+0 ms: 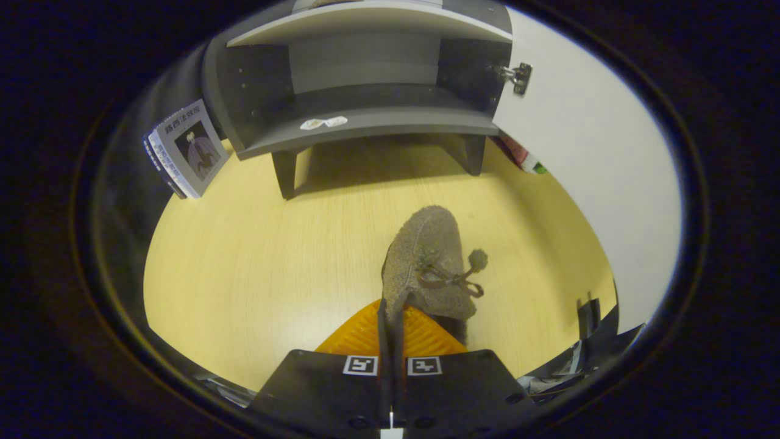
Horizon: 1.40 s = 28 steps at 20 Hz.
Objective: Open the shoe cabinet door, grab the shoes and put them into the shoe cabinet, then close the shoe cabinet door.
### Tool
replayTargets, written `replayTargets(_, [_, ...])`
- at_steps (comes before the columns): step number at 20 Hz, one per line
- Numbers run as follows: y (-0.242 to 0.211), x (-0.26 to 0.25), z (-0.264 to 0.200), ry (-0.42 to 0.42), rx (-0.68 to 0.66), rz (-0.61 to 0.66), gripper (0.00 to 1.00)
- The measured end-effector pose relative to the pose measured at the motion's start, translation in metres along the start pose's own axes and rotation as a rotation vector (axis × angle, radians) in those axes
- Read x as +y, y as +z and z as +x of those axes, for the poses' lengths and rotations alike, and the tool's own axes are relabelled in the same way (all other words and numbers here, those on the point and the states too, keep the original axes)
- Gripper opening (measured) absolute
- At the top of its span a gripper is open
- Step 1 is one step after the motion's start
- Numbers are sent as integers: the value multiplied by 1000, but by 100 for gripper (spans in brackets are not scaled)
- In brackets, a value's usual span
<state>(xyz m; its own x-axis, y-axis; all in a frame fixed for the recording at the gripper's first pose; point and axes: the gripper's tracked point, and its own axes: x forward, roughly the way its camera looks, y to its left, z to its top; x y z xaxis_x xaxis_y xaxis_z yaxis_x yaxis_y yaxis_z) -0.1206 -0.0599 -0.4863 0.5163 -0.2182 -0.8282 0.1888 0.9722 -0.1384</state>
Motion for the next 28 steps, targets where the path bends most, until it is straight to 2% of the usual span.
replayTargets(4, [44,-6,-28,-39,-110,18,4])
replayTargets(10, [142,-25,-101,-94,-342,4,4])
replayTargets(14, [202,-29,-141,-101,-465,-16,4])
replayTargets(20, [290,-35,-163,-97,-573,-46,3])
replayTargets(28, [385,-40,-139,-95,-597,-125,3])
